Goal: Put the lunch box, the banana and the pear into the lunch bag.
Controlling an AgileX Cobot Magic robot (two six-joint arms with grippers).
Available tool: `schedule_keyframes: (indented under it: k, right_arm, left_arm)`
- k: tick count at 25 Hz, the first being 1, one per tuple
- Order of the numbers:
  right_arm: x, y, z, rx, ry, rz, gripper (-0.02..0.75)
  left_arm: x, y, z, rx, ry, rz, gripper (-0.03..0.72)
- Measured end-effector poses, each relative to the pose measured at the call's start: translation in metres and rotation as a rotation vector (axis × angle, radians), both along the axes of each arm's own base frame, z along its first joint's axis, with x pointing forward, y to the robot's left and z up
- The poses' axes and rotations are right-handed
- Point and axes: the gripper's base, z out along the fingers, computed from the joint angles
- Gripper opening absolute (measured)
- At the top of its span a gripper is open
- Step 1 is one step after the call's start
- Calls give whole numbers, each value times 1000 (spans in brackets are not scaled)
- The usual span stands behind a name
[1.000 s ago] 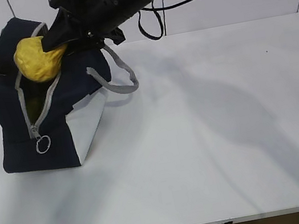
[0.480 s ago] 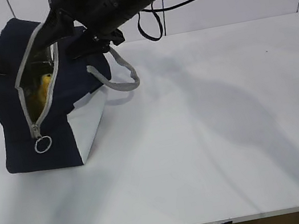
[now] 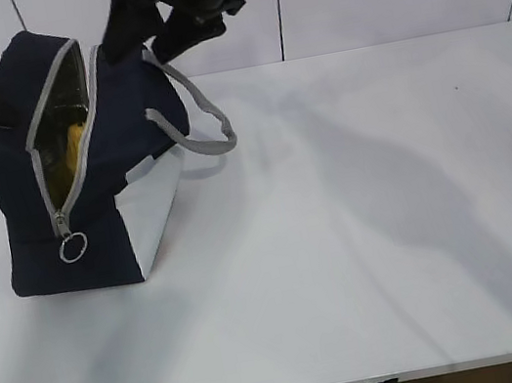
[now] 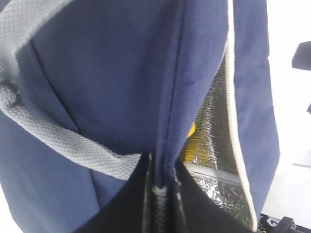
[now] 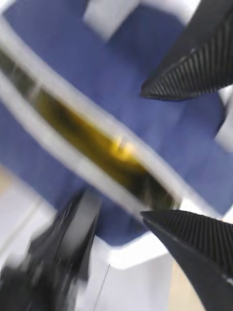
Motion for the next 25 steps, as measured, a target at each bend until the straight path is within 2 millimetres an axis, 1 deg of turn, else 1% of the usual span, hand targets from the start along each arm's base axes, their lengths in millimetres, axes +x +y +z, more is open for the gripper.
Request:
schedule_keyframes:
  k: [3,7,11,17,23,25]
  right_arm:
    - [3,-6,-5,-81,0,-47,515]
    - [5,-7,-8,-92,9,-65,505]
    - [7,-5,-14,-76,24,-71,504]
    - [13,0,-28,-74,38,-77,503]
    - [13,10,-42,-79,56,-67,503]
    - [15,11,-45,-80,59,-69,503]
  left_arm:
    - [0,0,0,0,0,0,15]
    - [0,0,0,0,0,0,15]
    - [0,0,0,0,0,0,15]
    - [0,0,0,0,0,0,15]
    - [0,0,0,2,0,0,15]
    - [0,0,0,2,0,0,15]
